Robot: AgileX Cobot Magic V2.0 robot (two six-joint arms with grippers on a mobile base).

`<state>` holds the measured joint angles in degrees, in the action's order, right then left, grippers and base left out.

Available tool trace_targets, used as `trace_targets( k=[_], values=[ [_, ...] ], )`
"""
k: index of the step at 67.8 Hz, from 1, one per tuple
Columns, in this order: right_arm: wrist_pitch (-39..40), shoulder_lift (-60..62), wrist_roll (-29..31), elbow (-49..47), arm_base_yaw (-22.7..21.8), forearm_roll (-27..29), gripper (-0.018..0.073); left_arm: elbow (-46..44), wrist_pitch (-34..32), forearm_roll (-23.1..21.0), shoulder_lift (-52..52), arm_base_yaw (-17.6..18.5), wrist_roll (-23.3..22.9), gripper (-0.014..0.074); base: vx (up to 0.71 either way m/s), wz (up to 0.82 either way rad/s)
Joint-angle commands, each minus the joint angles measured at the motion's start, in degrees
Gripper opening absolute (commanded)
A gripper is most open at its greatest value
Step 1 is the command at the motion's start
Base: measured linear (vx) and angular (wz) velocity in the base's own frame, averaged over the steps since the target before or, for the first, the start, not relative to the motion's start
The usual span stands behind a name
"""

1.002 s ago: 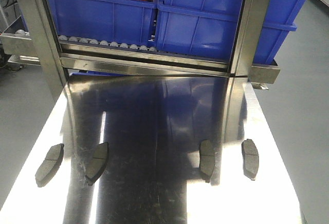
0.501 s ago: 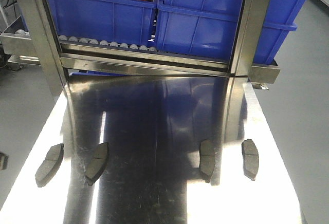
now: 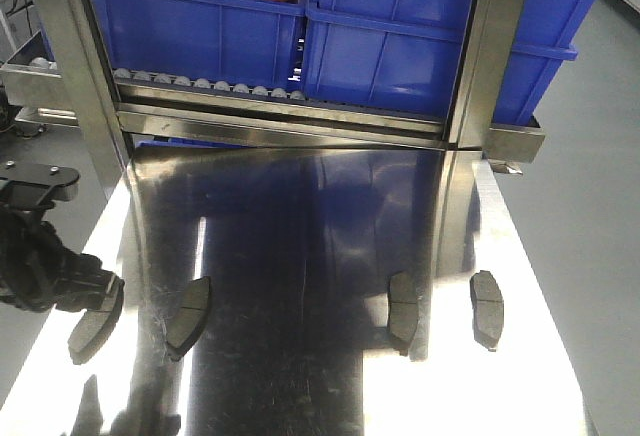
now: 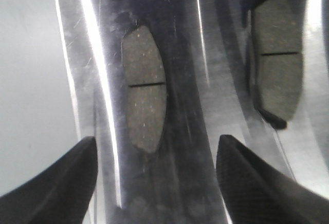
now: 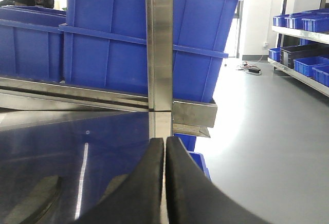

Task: Move and align brake pads A on conveyor
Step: 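Close the left gripper on the outermost brake pad and lift it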

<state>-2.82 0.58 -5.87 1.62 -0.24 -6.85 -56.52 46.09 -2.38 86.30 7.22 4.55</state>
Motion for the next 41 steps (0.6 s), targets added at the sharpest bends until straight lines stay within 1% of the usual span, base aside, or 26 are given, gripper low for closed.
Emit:
trace_targets(
  k=[1, 19, 41],
  values=[
    [4.5, 0.7, 0.0, 0.7, -0.3, -0.5, -0.0011, -3.8, -0.3, -0.4, 1.8, 0.3, -0.2, 0.0485, 0.0, 0.0],
    [4.5, 0.7, 0.0, 0.7, -0.3, -0.5, -0.0011, -8.3, 0.1, -0.4, 9.3, 0.3, -1.0, 0.0485, 0.0, 0.0],
    [4.5, 0.7, 0.0, 0.7, -0.3, -0.5, -0.0011, -9.7, 0.1, -0.3, 14.4, 0.2, -1.1, 0.0485, 0.0, 0.0]
  ],
)
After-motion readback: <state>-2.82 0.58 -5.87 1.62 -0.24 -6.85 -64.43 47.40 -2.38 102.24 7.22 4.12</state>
